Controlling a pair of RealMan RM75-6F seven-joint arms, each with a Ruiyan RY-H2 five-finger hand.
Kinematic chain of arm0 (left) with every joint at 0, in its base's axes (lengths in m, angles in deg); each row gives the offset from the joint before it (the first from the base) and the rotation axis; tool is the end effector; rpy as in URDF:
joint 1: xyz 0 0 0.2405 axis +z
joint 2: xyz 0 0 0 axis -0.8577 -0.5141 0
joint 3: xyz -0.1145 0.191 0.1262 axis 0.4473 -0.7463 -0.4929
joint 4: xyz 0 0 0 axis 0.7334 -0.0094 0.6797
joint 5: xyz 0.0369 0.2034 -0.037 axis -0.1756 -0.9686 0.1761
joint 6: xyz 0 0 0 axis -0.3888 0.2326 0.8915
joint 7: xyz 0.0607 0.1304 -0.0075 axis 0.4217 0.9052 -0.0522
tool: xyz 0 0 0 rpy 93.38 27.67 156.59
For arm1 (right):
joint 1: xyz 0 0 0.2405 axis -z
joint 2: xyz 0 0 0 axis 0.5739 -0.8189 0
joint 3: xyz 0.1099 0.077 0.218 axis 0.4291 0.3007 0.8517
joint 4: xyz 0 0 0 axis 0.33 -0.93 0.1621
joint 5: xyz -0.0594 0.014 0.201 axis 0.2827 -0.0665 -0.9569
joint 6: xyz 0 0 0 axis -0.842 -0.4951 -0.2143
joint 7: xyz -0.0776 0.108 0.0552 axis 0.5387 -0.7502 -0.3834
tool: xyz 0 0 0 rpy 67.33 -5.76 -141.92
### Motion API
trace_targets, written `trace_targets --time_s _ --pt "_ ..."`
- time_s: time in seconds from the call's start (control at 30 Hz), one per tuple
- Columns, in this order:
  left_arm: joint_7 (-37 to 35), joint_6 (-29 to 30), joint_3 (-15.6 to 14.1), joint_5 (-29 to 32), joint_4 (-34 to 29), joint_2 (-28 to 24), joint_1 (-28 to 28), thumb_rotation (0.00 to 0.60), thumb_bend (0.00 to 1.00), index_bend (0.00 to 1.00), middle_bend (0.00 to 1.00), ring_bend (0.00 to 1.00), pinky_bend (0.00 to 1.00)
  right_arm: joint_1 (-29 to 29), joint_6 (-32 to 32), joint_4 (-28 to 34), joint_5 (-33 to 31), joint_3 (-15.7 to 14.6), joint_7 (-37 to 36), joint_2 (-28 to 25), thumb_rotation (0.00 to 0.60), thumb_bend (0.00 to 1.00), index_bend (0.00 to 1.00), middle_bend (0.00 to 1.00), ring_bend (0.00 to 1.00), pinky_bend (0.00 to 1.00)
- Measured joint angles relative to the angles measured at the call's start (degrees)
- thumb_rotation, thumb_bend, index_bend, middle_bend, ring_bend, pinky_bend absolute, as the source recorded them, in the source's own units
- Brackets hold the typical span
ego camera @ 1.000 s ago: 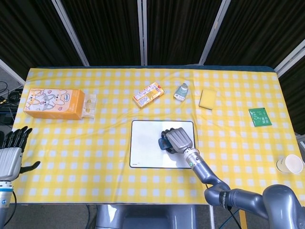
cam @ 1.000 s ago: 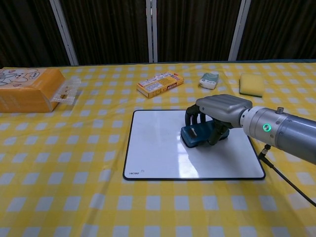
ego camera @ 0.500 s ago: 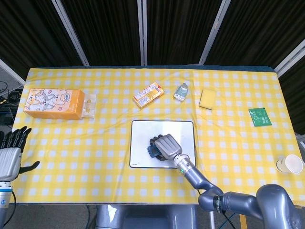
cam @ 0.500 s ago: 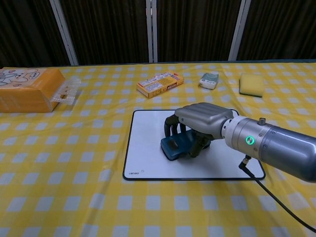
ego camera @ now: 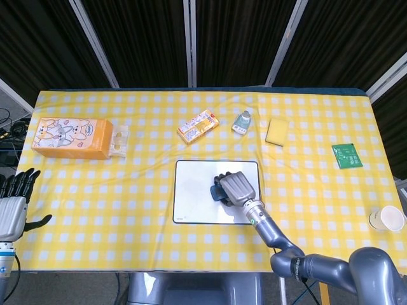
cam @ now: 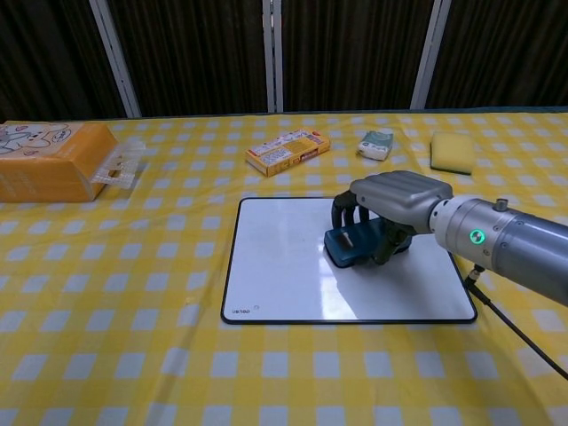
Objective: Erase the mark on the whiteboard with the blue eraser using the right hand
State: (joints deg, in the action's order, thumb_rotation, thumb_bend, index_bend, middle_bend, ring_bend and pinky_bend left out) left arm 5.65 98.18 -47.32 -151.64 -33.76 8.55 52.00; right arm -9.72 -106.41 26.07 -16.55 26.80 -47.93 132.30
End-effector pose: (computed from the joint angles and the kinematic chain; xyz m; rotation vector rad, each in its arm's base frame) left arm -0.3188 0.1971 0.1359 -1.3549 -0.9248 -0.8365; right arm -0.1476 -0.3450 -0.0784 1.9689 -0.8791 0.8248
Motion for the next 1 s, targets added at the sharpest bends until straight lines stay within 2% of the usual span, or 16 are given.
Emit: trace_targets --time_s 0.17,0.53,0.7,1.0 --pt "0.13 0.02 0.03 -0.06 -0.05 0.01 -0.04 0.600 0.00 0.00 0.00 0.00 0.00 1.00 -1.85 0.97 -0.19 0.37 0.52 -2.34 0.600 0.45 0.84 0.73 0.74 0.74" --pt "0.07 0.23 -0.05 -0.44 -0.29 -0.04 -0.02 0.600 0.00 0.00 0.00 0.00 0.00 4.55 -7.66 10.16 1.01 1.89 -0.48 -12.47 0.600 0.44 0.84 0.73 0.74 0.74" --pt "0.27 0.40 -0.14 -0.72 -0.46 -0.03 0.01 0.600 0.00 0.00 0.00 0.00 0.00 7.13 -10.03 11.71 2.46 0.85 -1.95 -15.21 0.600 0.44 0.83 0.73 0.74 0.74" --pt "0.83 0.86 -0.34 -1.53 -1.08 -0.06 0.03 0.600 0.00 0.00 0.00 0.00 0.00 12.43 -13.17 10.89 1.63 -0.79 -6.19 -16.41 0.600 0.44 0.82 0.71 0.72 0.69"
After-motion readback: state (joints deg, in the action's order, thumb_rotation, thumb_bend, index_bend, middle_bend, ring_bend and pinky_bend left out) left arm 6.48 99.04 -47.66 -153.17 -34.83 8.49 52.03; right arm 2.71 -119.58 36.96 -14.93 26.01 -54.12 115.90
